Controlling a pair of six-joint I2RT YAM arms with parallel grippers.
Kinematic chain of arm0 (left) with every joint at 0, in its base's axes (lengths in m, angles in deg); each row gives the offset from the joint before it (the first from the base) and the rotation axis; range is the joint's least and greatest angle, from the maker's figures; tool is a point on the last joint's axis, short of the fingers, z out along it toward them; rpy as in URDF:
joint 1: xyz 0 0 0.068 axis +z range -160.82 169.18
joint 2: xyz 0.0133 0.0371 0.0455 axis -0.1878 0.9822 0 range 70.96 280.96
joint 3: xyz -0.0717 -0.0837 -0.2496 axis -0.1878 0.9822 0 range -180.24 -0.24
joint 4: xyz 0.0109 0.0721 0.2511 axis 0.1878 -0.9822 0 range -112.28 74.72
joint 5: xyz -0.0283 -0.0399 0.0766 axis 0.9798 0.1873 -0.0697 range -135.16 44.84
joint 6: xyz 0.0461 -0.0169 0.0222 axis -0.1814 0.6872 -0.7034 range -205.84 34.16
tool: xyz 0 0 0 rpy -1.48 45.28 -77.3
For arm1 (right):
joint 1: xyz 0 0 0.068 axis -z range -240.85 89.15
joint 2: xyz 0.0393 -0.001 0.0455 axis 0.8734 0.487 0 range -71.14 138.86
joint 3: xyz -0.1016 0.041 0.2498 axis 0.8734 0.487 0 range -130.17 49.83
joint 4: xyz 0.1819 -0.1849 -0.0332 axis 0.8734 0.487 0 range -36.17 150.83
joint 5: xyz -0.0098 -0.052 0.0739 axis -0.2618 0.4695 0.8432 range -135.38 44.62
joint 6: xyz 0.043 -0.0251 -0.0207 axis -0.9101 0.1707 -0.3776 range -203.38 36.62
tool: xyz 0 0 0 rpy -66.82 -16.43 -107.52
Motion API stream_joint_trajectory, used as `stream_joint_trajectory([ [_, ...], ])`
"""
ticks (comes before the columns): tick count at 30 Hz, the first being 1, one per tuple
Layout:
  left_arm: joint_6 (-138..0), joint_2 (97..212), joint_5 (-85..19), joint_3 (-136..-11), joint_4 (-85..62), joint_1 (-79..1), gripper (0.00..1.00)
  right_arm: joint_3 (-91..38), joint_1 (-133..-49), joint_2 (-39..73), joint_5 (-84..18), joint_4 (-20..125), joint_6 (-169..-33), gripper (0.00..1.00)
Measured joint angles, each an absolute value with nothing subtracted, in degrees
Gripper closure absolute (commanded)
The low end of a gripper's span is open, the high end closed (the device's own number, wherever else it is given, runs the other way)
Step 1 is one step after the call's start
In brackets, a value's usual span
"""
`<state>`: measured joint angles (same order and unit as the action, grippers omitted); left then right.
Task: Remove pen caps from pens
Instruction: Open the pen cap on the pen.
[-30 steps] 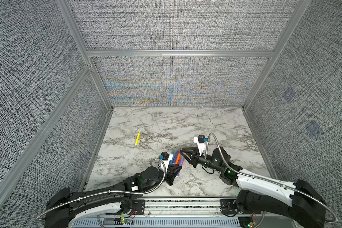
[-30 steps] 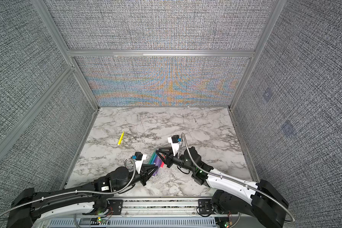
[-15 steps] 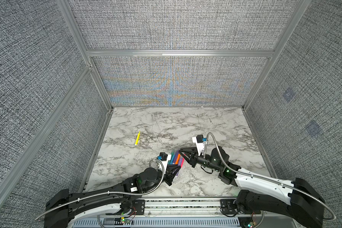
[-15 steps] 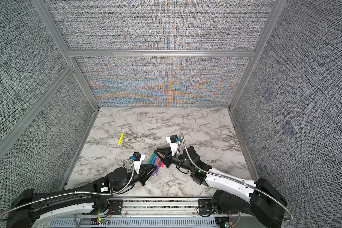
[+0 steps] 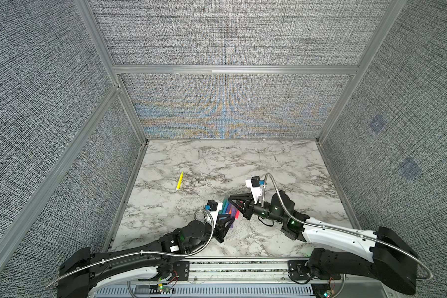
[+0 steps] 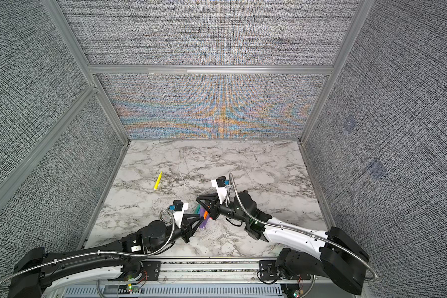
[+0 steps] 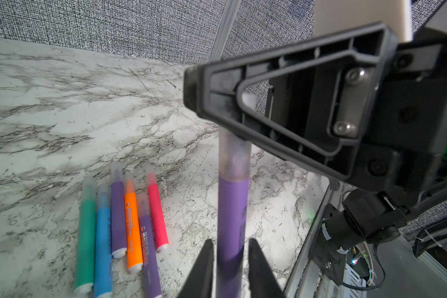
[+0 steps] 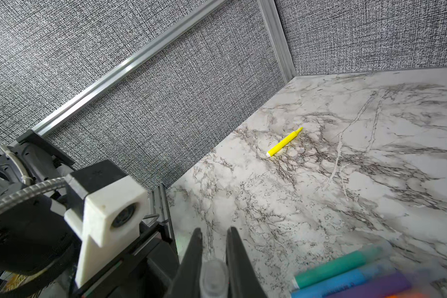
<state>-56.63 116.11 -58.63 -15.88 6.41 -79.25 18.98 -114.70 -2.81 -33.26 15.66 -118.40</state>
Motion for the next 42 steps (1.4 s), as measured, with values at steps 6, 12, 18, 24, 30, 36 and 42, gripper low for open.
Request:
stream_joint_trajectory([
  [6, -59.4, 117.9, -58.6, -16.5, 9.2, -79.2, 0.61, 18.5, -115.1, -3.5, -33.8, 16.2, -117.6, 1.00],
  [12, -60.7, 121.0, -58.8, -17.1, 11.1, -79.2, 0.82, 17.6, -115.4, -3.9, -34.4, 16.6, -117.1, 1.00],
  [18, -60.7, 123.0, -60.1, -17.2, 12.3, -79.2, 1.00, 17.3, -115.7, -4.0, -35.3, 17.5, -116.1, 1.00],
  [24, -60.7, 124.4, -60.6, -17.3, 15.1, -79.2, 1.00, 15.2, -115.7, -5.0, -36.4, 21.1, -114.8, 1.00],
  [30, -60.7, 126.4, -60.1, -17.5, 23.0, -79.2, 1.00, 9.6, -115.8, -8.2, -37.9, 29.7, -111.6, 1.00],
  [36, -60.5, 129.7, -59.6, -17.9, 29.0, -79.2, 1.00, 5.1, -115.9, -9.9, -39.0, 38.1, -108.7, 1.00],
  [42, -60.1, 131.6, -59.4, -18.3, 32.6, -79.1, 1.00, 0.3, -115.9, -9.9, -40.2, 44.7, -105.5, 1.00],
])
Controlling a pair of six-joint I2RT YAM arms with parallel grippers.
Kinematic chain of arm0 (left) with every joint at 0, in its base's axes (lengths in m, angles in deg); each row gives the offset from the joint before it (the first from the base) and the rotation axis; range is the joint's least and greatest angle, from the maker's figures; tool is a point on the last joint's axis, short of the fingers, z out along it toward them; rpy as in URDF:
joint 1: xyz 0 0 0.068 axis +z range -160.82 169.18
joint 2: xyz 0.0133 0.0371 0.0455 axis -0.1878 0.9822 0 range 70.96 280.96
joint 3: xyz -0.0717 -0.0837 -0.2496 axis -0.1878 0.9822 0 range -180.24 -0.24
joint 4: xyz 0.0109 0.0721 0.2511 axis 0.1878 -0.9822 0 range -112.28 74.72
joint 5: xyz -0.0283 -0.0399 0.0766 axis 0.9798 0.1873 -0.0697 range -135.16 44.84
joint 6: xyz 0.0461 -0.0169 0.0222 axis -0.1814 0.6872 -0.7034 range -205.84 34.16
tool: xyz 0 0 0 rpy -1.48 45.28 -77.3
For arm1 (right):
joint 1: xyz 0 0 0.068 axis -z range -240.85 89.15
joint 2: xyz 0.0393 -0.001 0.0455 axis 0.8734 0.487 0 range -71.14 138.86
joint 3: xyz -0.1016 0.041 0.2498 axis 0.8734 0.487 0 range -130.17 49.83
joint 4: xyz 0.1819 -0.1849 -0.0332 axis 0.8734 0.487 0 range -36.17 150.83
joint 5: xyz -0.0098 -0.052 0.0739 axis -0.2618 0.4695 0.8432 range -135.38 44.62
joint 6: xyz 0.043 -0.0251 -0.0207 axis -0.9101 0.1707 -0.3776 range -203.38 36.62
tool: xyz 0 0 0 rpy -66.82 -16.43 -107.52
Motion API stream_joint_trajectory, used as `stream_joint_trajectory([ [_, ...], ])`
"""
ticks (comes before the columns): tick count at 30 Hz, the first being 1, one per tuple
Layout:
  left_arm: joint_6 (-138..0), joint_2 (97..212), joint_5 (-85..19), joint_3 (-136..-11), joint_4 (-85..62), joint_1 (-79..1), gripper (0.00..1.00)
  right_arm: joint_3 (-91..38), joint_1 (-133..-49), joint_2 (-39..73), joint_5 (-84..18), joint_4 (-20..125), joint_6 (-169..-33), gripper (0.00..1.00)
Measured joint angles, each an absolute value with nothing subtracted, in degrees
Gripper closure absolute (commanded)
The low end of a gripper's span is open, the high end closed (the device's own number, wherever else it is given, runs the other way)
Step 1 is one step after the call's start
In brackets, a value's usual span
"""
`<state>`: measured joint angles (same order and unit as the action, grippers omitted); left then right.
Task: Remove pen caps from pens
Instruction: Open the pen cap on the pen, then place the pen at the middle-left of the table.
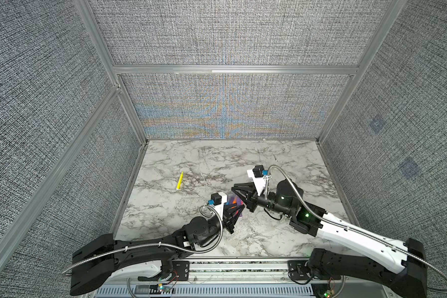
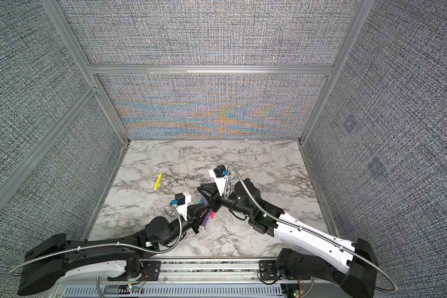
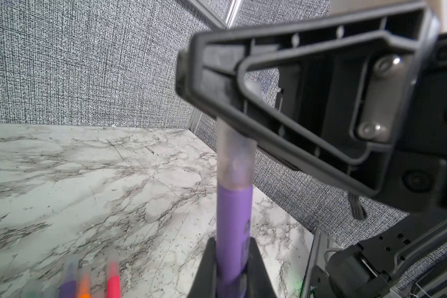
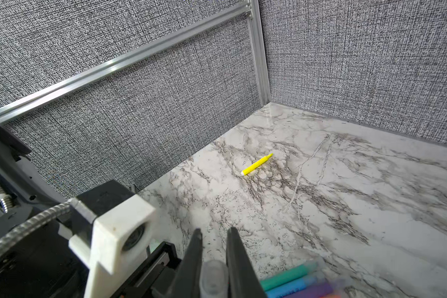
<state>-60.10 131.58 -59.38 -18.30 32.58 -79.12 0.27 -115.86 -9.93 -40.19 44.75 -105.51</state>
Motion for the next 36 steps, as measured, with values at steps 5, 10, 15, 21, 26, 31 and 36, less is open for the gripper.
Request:
stream_joint_trajectory([
  [5, -58.4, 131.9, -58.5, -16.7, 16.6, -79.2, 1.00, -5.7, -114.0, -12.9, -45.3, 31.8, -102.9, 1.00],
  [10, -58.4, 129.9, -59.5, -16.7, 12.7, -79.2, 1.00, -8.0, -110.7, -15.9, -48.2, 30.3, -100.9, 1.00],
  [15, -59.0, 122.6, -65.2, -22.1, 0.7, -76.9, 1.00, -8.7, -109.0, -21.7, -56.6, 40.6, -97.5, 1.00],
  [21, -62.9, 121.0, -68.2, -37.3, -18.2, -63.5, 1.00, -0.9, -98.9, -25.0, -68.0, 55.7, -95.1, 1.00],
  [26, -67.1, 131.6, -68.4, -50.5, -32.1, -53.1, 1.00, 6.2, -89.6, -25.7, -68.1, 64.6, -95.1, 1.00],
  [31, -70.9, 143.3, -65.9, -61.0, -39.6, -44.8, 1.00, 8.2, -86.0, -24.4, -65.8, 66.0, -95.1, 1.00],
  [36, -73.6, 157.7, -63.3, -71.0, -46.7, -38.5, 1.00, 8.8, -84.2, -23.8, -65.0, 66.0, -95.1, 1.00],
])
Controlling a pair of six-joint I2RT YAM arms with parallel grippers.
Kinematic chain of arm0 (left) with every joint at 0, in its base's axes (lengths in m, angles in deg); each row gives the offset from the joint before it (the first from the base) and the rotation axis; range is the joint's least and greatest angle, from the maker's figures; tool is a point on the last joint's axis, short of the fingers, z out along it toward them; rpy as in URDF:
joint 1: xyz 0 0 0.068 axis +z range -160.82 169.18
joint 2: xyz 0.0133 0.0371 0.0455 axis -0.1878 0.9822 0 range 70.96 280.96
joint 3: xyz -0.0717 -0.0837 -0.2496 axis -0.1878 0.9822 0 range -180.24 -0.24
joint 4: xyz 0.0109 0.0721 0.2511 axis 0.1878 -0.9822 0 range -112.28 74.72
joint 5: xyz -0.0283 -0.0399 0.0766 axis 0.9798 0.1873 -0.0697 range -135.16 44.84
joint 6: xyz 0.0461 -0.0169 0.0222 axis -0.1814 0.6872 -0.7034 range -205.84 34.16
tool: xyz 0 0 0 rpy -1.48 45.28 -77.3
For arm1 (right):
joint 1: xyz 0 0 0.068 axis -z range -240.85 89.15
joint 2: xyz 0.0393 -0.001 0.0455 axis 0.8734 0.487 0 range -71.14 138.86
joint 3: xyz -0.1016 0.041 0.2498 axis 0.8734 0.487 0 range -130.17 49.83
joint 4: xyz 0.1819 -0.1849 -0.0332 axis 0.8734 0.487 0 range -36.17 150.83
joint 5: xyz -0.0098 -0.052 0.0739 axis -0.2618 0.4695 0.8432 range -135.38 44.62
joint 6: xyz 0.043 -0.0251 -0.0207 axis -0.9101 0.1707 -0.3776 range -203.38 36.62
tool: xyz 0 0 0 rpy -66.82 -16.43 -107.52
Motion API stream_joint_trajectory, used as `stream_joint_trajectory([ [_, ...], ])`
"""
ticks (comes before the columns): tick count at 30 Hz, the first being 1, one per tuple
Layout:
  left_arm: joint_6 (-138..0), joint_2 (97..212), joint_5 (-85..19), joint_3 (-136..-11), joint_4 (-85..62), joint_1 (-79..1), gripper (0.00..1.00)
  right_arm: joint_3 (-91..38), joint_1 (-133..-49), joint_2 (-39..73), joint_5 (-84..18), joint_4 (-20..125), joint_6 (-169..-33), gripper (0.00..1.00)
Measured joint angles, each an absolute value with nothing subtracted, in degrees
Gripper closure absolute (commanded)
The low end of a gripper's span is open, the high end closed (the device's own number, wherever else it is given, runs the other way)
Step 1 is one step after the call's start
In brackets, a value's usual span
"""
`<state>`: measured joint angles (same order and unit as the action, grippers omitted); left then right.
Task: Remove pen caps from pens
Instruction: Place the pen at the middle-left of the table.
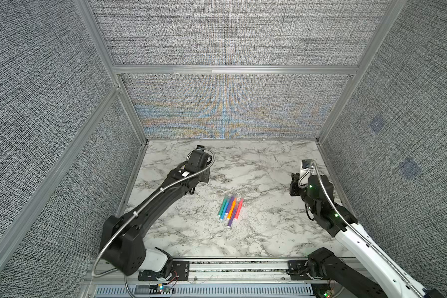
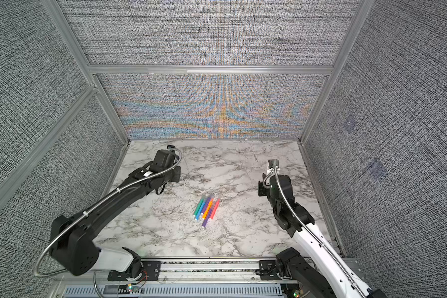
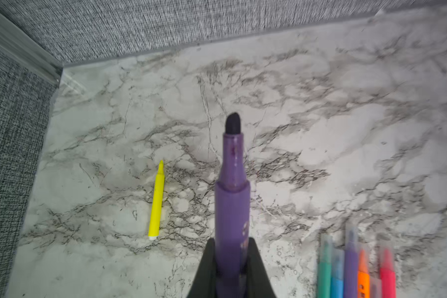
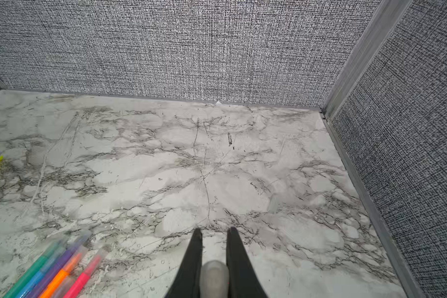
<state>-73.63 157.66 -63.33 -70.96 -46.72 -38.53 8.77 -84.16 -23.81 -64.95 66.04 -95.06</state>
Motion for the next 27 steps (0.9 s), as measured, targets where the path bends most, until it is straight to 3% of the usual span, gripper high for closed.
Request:
stream_joint_trajectory([
  [18, -77.1, 169.0, -58.5, -67.4, -48.7, -28.6, 0.98, 8.9, -82.1, -17.0, -62.2, 65.8, -94.4, 1.00],
  [27, -77.9, 172.3, -58.8, -69.1, -48.1, -27.1, 0.89, 8.9, -81.6, -16.3, -62.0, 65.8, -94.5, 1.00],
])
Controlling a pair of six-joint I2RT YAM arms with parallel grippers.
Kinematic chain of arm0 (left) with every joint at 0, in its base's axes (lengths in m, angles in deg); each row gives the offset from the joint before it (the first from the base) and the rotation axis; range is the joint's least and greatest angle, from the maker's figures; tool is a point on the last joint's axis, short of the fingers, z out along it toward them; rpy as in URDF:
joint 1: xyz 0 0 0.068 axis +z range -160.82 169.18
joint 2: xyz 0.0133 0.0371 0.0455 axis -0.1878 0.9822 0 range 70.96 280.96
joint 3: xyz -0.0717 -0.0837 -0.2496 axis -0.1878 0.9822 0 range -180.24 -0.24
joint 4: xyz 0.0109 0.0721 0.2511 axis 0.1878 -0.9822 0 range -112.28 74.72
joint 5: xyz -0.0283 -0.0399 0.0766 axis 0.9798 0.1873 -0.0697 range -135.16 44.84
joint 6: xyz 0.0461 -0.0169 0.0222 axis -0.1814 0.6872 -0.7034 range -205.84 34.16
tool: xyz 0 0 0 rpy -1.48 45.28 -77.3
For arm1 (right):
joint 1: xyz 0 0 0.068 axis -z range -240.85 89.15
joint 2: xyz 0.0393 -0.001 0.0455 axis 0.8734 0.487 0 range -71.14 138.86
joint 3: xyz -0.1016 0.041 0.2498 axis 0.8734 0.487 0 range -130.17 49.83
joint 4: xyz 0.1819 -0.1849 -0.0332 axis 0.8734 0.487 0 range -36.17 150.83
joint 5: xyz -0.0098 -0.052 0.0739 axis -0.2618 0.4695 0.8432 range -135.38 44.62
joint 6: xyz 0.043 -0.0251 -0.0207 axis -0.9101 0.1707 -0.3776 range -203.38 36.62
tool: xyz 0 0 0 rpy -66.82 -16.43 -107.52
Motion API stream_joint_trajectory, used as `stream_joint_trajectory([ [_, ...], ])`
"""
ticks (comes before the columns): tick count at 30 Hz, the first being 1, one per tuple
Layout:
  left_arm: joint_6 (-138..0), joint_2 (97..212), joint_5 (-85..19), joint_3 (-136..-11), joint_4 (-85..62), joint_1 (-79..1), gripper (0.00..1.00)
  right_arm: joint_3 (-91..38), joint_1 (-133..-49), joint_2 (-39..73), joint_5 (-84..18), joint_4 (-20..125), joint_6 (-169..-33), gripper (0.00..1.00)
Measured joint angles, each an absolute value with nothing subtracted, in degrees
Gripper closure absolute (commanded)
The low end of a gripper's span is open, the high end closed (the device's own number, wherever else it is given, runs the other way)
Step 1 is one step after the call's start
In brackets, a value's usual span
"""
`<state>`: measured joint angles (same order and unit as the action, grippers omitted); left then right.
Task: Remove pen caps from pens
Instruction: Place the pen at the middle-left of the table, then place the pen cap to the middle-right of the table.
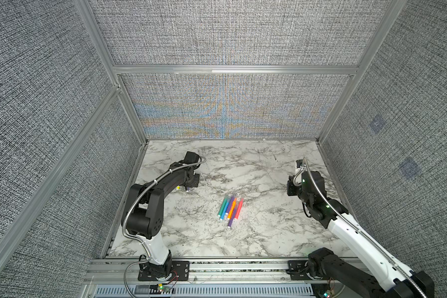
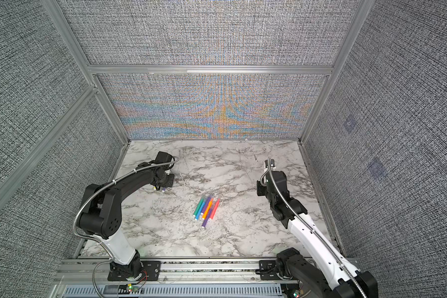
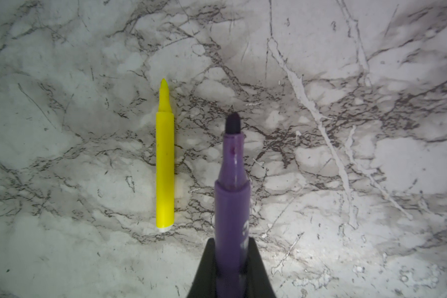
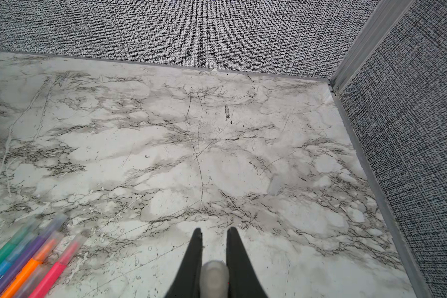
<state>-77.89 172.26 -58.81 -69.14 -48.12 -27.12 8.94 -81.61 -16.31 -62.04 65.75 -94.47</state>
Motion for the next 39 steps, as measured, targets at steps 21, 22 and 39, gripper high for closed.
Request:
stream_joint_trajectory([
  [21, -78.3, 167.1, -60.1, -67.8, -46.8, -26.1, 0.58, 7.5, -72.5, -7.4, -61.6, 66.1, -93.7, 1.00],
  [22, -78.3, 165.4, -59.7, -67.3, -46.5, -26.1, 0.57, 7.1, -71.2, -6.0, -61.6, 66.5, -93.6, 1.00],
  [39, -75.0, 133.4, -42.6, -49.5, -35.3, -27.7, 0.50, -8.4, -66.7, 22.2, -60.8, 73.2, -90.2, 1.00],
])
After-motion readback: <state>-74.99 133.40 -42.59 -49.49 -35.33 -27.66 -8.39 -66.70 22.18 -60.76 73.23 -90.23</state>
